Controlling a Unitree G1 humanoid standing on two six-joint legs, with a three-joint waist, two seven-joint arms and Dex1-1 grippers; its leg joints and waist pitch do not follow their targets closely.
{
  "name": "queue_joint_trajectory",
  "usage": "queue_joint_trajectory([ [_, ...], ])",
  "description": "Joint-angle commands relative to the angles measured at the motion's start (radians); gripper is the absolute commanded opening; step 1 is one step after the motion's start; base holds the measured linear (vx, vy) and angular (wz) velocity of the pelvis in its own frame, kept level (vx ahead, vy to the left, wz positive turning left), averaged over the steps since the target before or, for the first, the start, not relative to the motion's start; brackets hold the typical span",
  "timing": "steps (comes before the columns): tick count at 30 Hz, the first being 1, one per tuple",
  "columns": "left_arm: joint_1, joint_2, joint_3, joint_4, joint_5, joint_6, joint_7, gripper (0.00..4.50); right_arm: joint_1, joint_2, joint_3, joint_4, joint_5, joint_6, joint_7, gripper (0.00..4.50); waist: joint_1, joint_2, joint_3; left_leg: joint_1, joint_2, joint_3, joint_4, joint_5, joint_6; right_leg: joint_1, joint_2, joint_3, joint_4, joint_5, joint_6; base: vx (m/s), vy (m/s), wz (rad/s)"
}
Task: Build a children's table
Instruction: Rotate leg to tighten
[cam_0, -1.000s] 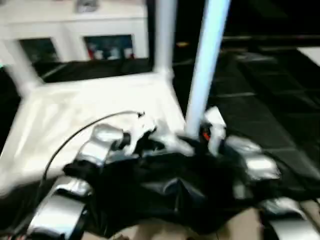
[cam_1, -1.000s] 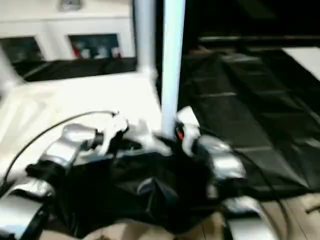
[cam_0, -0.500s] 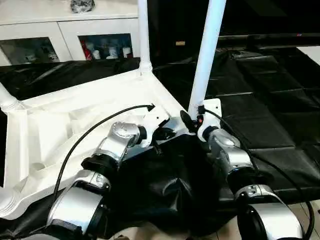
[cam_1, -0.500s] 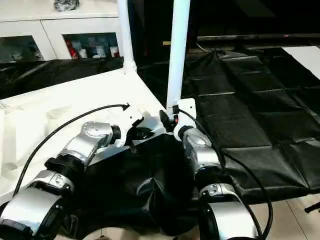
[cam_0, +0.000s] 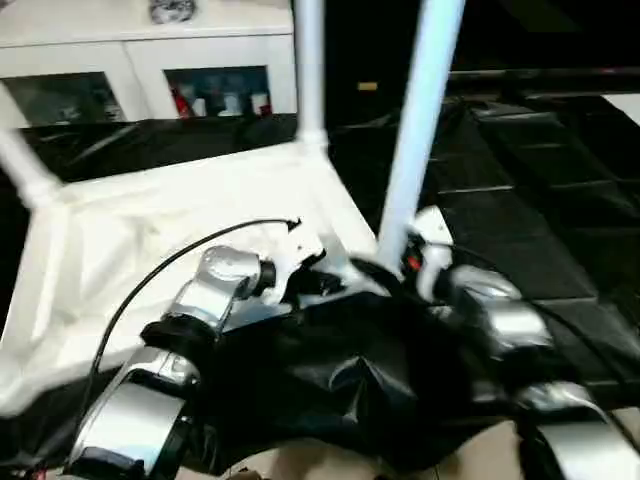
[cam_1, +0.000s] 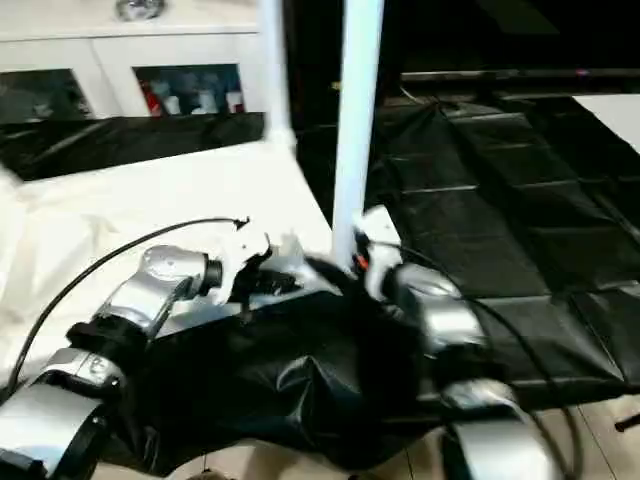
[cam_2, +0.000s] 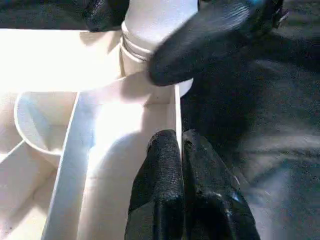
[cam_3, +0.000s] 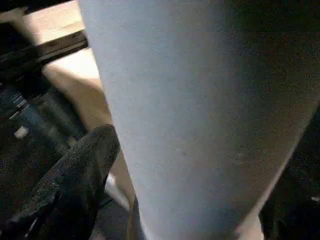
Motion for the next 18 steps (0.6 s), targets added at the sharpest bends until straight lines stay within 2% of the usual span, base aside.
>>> queue_joint_trajectory([
  [1,-0.018,-0.017,-0.015,-0.059,-0.032,-0.024,-0.036,0.0,0.017,0.015,0.083,-0.047,0.013,0.026,0.107,3.98,-0.001,-0.011,-0.067,0.0,0.031,-0.003,-0.062,-0.168,0.102,0.063,-0.064,0.058,-0.075,-0.264,-0.199,0.0,0.0,0.0],
  [3,-0.013,-0.008,-0.019,-0.066,-0.035,-0.013,-0.055,0.0,0.024,0.004,0.092,-0.056,0.016,0.033,0.13,3.98,0.001,-0.01,-0.066,0.0,0.031,-0.004,-0.063,-0.17,0.096,0.062,-0.064,0.058,-0.077,-0.281,-0.193,0.0,0.0,0.0],
  [4,-0.007,0.005,-0.03,-0.075,-0.039,-0.001,-0.087,0.0,0.033,-0.016,0.105,-0.076,0.023,0.054,0.174,3.98,0.004,-0.002,-0.066,0.003,0.032,-0.006,-0.064,-0.172,0.089,0.06,-0.064,0.058,-0.078,-0.293,-0.19,0.0,0.0,0.0],
  [5,-0.007,0.006,-0.03,-0.075,-0.039,0.0,-0.089,0.0,0.034,-0.017,0.106,-0.079,0.024,0.056,0.177,3.83,0.004,-0.006,-0.066,0.002,0.033,-0.005,-0.064,-0.172,0.089,0.06,-0.062,0.058,-0.078,-0.282,-0.189,0.0,0.0,0.0],
  [8,0.001,0.025,-0.042,-0.081,-0.038,0.009,-0.138,0.0,0.057,-0.052,0.123,-0.15,0.043,0.127,0.251,3.61,0.006,-0.007,-0.069,0.001,0.034,-0.006,-0.064,-0.156,0.095,0.063,-0.061,0.058,-0.073,-0.244,-0.2,0.0,0.0,0.0],
  [11,0.004,0.028,-0.042,-0.082,-0.036,0.011,-0.148,0.0,0.062,-0.065,0.136,-0.166,0.043,0.147,0.279,3.27,0.006,-0.007,-0.068,0.0,0.033,-0.006,-0.064,-0.163,0.088,0.062,-0.063,0.057,-0.074,-0.254,-0.2,0.0,0.0,0.0],
  [12,0.003,0.029,-0.043,-0.083,-0.036,0.012,-0.15,0.0,0.061,-0.068,0.138,-0.168,0.042,0.151,0.285,3.2,0.007,-0.003,-0.067,0.0,0.032,-0.006,-0.064,-0.166,0.084,0.062,-0.063,0.057,-0.076,-0.268,-0.196,0.0,0.0,0.0],
  [18,0.004,0.031,-0.043,-0.092,-0.042,0.019,-0.151,0.0,0.064,-0.074,0.139,-0.188,0.045,0.17,0.283,2.72,0.007,-0.008,-0.068,0.002,0.033,-0.007,-0.064,-0.16,0.076,0.062,-0.063,0.057,-0.076,-0.272,-0.191,0.0,0.0,0.0],
])
